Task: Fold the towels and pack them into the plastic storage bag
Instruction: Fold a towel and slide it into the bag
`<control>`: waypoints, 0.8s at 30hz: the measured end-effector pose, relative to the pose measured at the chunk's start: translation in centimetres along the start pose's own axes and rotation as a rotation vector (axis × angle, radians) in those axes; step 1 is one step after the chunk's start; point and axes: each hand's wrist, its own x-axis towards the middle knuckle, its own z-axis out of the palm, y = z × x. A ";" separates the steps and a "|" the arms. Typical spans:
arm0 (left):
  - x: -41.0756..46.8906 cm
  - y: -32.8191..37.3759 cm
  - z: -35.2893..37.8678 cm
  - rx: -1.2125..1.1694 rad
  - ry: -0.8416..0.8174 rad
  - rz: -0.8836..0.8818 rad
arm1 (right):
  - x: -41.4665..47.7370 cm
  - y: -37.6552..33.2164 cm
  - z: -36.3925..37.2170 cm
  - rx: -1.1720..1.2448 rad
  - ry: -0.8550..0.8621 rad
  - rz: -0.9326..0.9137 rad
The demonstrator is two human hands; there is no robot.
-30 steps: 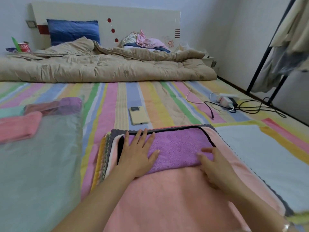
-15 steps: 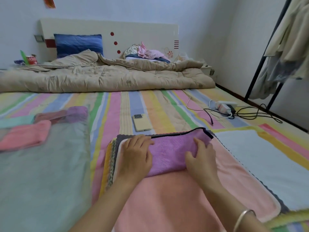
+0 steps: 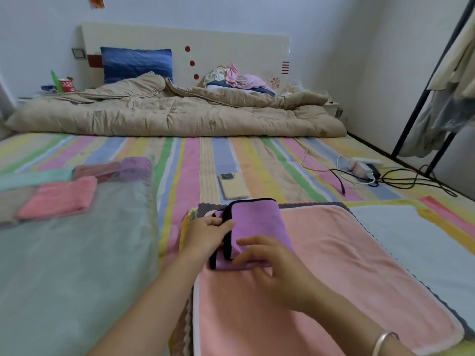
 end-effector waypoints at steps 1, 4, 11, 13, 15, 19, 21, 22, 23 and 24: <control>-0.1 -0.1 0.1 0.065 0.026 0.015 | 0.0 0.0 -0.4 0.051 0.076 0.009; -0.5 -0.2 0.1 0.091 0.079 0.034 | 0.6 0.5 -1.5 -0.002 0.348 0.040; -0.6 -0.2 -1.1 0.079 0.144 0.034 | 3.1 3.2 -2.1 0.048 0.310 0.619; -0.5 -0.4 -1.1 0.092 0.168 0.030 | 3.8 3.6 -2.1 0.193 0.301 0.765; -0.5 -0.5 -1.0 0.163 0.201 0.027 | 4.4 3.5 -2.3 0.475 0.259 0.867; -1.4 -0.2 -0.9 0.267 0.275 0.068 | 4.6 3.0 -2.3 0.709 0.151 0.883; -2.1 0.2 -0.7 0.353 0.285 0.069 | 4.5 2.5 -2.2 0.784 0.147 0.894; -2.5 0.3 -0.6 0.432 0.289 0.076 | 4.3 2.1 -2.3 0.830 0.148 0.900; -3.0 0.5 -0.4 0.524 0.298 0.114 | 4.0 1.9 -2.4 0.867 0.143 0.898; -3.9 0.9 -0.2 0.594 0.313 0.210 | 3.6 1.7 -2.7 0.881 0.124 0.889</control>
